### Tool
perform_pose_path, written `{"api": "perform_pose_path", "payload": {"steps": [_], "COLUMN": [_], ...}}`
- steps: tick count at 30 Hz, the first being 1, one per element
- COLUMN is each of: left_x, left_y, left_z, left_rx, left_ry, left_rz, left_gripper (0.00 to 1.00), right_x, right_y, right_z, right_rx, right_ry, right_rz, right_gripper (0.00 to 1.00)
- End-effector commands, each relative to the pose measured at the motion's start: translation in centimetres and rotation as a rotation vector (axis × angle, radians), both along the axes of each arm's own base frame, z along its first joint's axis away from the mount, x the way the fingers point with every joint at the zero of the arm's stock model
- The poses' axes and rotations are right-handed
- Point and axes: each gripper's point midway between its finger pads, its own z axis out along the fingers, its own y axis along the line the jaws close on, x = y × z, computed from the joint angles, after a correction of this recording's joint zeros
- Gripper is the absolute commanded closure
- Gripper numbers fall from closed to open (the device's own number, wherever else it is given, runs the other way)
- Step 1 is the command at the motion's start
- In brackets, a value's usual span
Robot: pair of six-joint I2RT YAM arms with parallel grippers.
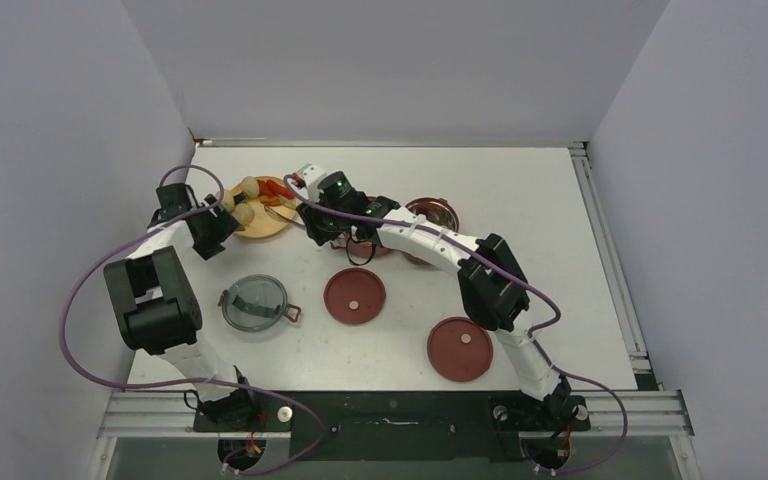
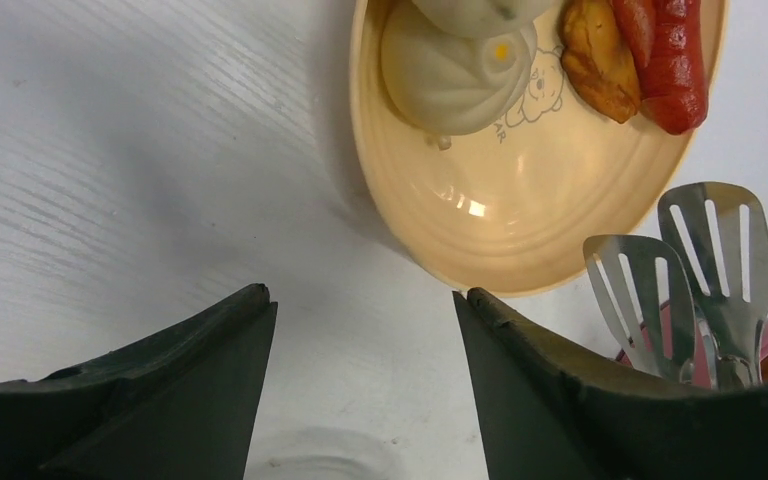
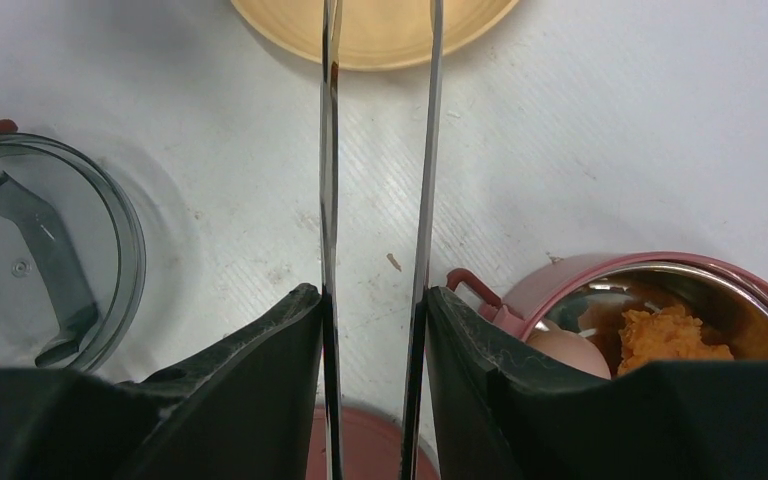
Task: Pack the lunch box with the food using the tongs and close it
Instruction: Move the packing box with the plate.
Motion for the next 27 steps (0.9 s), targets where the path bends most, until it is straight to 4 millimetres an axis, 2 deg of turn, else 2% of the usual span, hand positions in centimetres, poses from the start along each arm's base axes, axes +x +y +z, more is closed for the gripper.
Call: {"api": "perform_pose_path", "payload": {"steps": [1,5,9,14,20,24,27], "left_x": [2.9,3.7,4.5,4.3,4.1,3.9,3.9], "left_y": [0.6,1.1,1.2,1.3,1.2,1.2,0.8], "left_z": [1.9,1.4,0.5,-0.3,-0.8,-1.3,-1.3], "left_rx": [-0.013,-0.004,0.015,0.055,0.134,0.160,0.174], "left_ry": [-0.080,-0.062,-0.028,0.015,0.069,0.100,0.103], "left_rz": [0.005,0.009,0.000,-0.017,-0.055,-0.073,-0.087], "left_gripper": [0.34,0.38,0.47,0.61,0.66,0.76,0.79], "right_x": [1.0,0.6,0.3,0.0,-0.5,-0.8,-1.0], "right_y": [0.6,0.0,-0.6,-1.2,-1.9,-2.7,-3.3], "right_z": [3.6,3.7,4.3,4.6,5.5,6.8,7.6], "right_rx": [0.097,0.101,0.105,0.117,0.149,0.184,0.205], "right_ry": [-0.060,-0.055,-0.057,-0.055,-0.048,-0.046,-0.042], "right_rz": [-0.022,-0.034,-0.044,-0.059,-0.080,-0.095,-0.101], "right_gripper": [0.61,0.61,0.61,0.62,0.62,0.62,0.62]}}
